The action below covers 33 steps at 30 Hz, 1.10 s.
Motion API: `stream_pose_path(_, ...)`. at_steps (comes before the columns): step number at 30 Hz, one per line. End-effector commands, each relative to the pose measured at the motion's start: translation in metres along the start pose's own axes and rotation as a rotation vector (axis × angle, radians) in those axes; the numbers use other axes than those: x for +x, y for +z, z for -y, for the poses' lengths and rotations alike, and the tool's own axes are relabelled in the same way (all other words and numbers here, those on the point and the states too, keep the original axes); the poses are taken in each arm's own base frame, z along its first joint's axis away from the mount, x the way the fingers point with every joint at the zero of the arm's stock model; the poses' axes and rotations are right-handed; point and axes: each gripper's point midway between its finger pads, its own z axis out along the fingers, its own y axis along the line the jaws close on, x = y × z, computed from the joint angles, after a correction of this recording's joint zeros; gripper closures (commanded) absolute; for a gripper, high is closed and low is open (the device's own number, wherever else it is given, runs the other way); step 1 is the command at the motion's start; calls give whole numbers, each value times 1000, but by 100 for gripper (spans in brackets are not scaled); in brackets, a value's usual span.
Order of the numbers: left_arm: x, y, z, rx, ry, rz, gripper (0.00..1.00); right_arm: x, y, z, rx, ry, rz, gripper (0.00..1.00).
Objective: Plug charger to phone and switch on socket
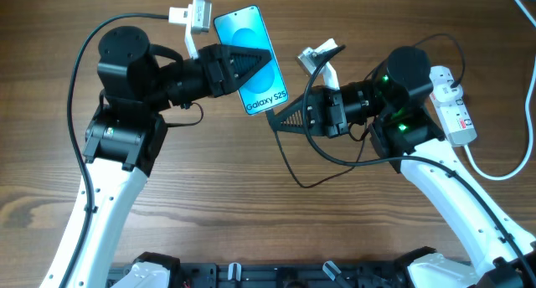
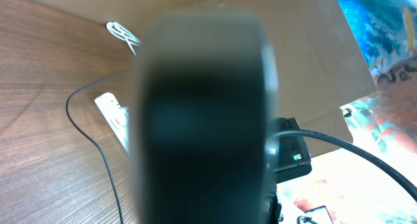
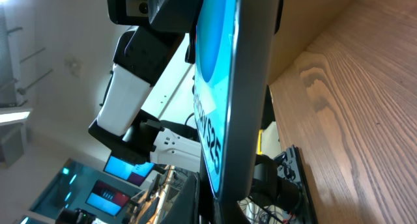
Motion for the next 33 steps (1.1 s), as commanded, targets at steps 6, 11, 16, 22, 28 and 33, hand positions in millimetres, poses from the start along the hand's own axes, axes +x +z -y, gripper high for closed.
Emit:
stream_pose_path(6,45,11,16,93,33,-179,96,-41,-5,3,86,-67,187,96)
stream_pose_path(11,45,11,15,91,30,-180,96,-41,-5,3,86,-69,187,95)
stream_pose_path(16,51,11,5,62,64,-195,96,-29,-3,0,61,-153,115,23)
stream_pose_path(22,59,10,-3,35,41,-219,96,-21,-4,14,87,-127,96,20)
stream_pose_path(28,55,10,-6,14,45,-197,96,-11,-4,23,92,-43,71,57)
stream_pose_path(33,53,11,-8,7,46,-190,96,-6,-3,19,68,-35,43,76)
